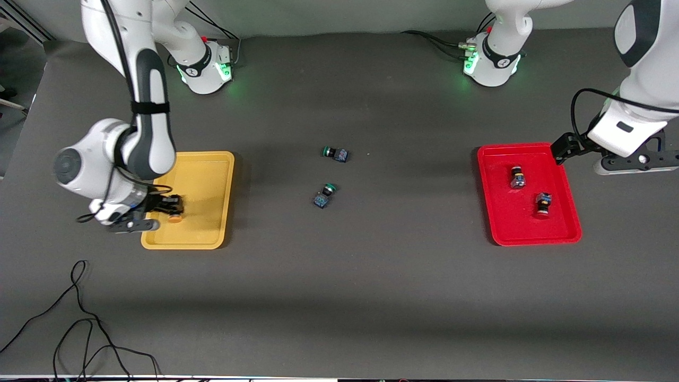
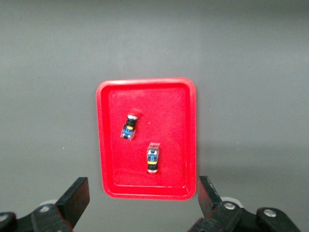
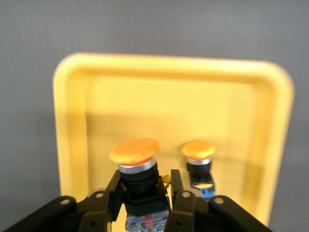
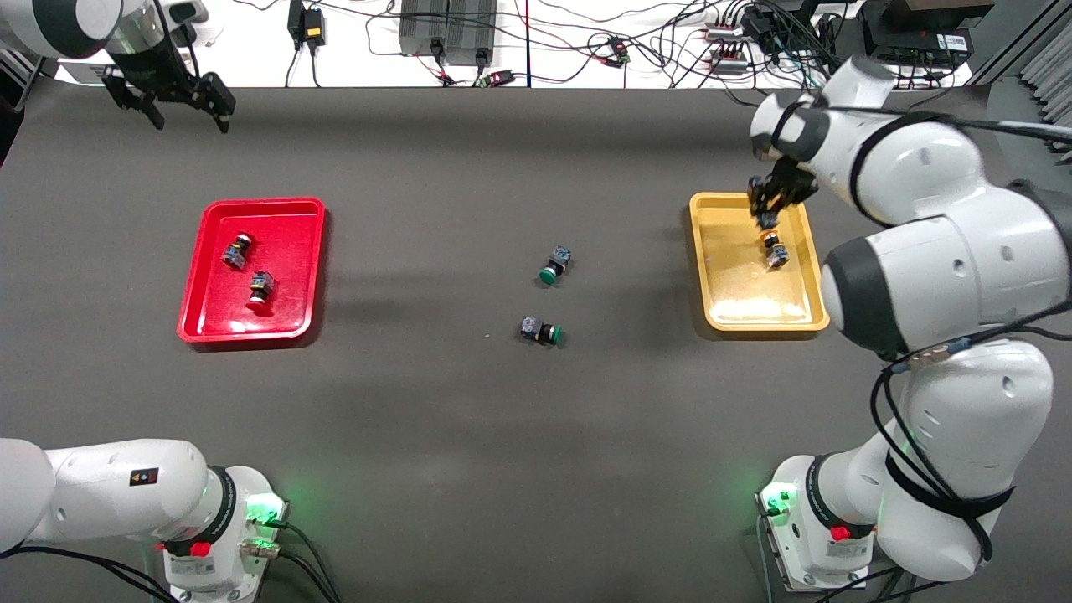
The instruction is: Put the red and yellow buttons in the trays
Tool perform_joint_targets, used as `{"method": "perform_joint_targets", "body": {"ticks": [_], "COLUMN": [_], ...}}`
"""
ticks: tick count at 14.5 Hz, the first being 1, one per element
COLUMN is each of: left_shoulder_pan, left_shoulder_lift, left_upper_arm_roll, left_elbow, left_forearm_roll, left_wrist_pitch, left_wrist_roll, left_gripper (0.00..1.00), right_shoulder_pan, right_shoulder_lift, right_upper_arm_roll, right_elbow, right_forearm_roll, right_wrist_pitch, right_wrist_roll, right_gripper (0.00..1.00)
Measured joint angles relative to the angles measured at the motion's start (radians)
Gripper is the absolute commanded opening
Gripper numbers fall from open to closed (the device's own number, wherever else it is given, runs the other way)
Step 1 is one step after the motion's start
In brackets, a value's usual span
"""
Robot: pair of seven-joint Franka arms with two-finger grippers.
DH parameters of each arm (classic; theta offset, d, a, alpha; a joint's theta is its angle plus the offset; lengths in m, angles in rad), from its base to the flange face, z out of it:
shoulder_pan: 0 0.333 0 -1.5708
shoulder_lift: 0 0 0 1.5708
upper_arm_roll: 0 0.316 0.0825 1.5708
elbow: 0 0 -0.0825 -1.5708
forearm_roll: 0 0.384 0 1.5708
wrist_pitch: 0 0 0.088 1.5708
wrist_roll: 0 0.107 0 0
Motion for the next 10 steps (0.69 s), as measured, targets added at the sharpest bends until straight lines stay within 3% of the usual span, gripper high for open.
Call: {"method": "perform_joint_targets", "body": {"ticks": [2,3,4,10], "left_shoulder_pan": [-0.033,-0.035,-0.035,-0.044], "left_shoulder_lift": [0.000,0.000,0.002,0.021], "left_upper_arm_roll": [0.040,0.049,0.055,0.057], "left_elbow": [0.023,0.028,0.032,0.050], "left_forearm_roll": [0.001,0.001,0.001,0.001], "left_wrist_pitch": [-0.006,-0.007,-0.010,-0.067], "left_wrist_roll": [0.000,0.001,0.002,0.003], "left_gripper": [1.00,1.00,1.00,1.00], "right_shoulder_pan": [0.001,0.003,0.006,-0.015], "right_shoulder_lift": [0.056,0.080,0.100,0.121], "right_upper_arm_roll": [0.025,0.037,0.046,0.058], "right_elbow": [-0.008,-0.007,-0.006,0.044], "right_forearm_roll": [0.065,0.081,0.089,0.106], "right_wrist_pitch": [0.004,0.007,0.014,0.005], "right_wrist_roll": [-0.062,-0.074,-0.078,-0.055], "right_gripper": [0.14,0.40,0.99,1.00]}}
